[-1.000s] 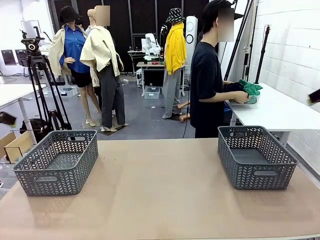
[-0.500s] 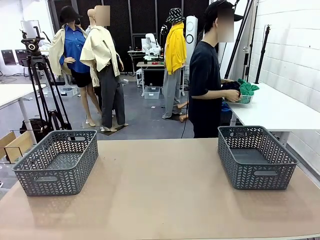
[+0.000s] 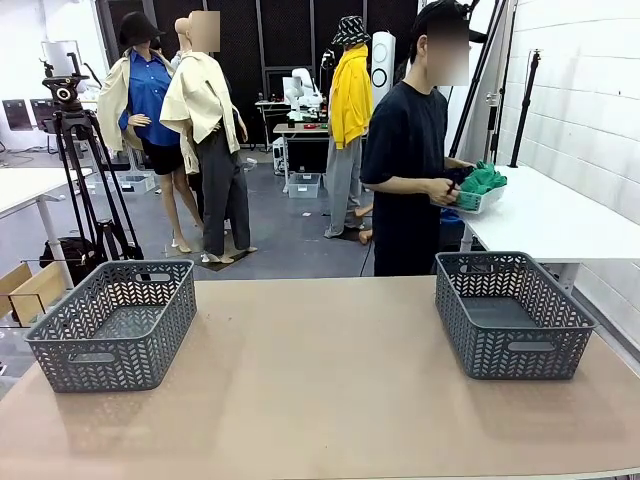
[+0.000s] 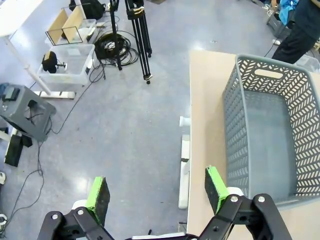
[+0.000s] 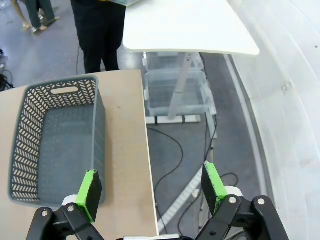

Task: Sort the tops and bottoms.
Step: Lift clothes from the center of the table with your left hand.

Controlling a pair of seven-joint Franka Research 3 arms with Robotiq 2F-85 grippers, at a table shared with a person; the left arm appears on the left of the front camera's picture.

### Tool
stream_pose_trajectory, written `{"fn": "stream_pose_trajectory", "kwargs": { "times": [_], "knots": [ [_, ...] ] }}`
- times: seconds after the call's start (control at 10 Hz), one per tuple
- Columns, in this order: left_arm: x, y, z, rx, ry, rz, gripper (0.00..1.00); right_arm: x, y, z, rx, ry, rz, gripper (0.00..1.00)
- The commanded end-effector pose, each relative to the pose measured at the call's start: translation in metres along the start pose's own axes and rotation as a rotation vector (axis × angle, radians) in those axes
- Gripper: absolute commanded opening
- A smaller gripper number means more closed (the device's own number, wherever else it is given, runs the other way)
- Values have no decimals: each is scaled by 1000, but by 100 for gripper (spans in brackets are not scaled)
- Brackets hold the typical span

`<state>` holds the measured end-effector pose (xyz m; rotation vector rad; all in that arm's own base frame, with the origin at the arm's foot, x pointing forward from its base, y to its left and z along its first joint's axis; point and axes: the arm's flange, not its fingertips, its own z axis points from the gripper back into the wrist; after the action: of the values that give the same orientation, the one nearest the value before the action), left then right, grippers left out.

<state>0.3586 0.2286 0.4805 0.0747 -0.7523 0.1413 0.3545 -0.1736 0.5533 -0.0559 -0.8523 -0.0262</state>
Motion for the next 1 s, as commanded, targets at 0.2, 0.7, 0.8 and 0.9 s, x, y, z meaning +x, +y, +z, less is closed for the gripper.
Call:
{"fn": "stream_pose_trajectory", "kwargs": {
  "times": [0.2,0.7,0.8,0.9],
  "knots": [
    [-1,3,0,3,1,1,100,0,-1,-1,2,0,-2,100],
    [-1,3,0,3,1,1,100,0,-1,-1,2,0,-2,100],
    [-1,3,0,3,1,1,100,0,-1,-1,2,0,-2,100],
    [-1,3,0,3,1,1,100,0,-1,-1,2,0,-2,100]
  ]
}}
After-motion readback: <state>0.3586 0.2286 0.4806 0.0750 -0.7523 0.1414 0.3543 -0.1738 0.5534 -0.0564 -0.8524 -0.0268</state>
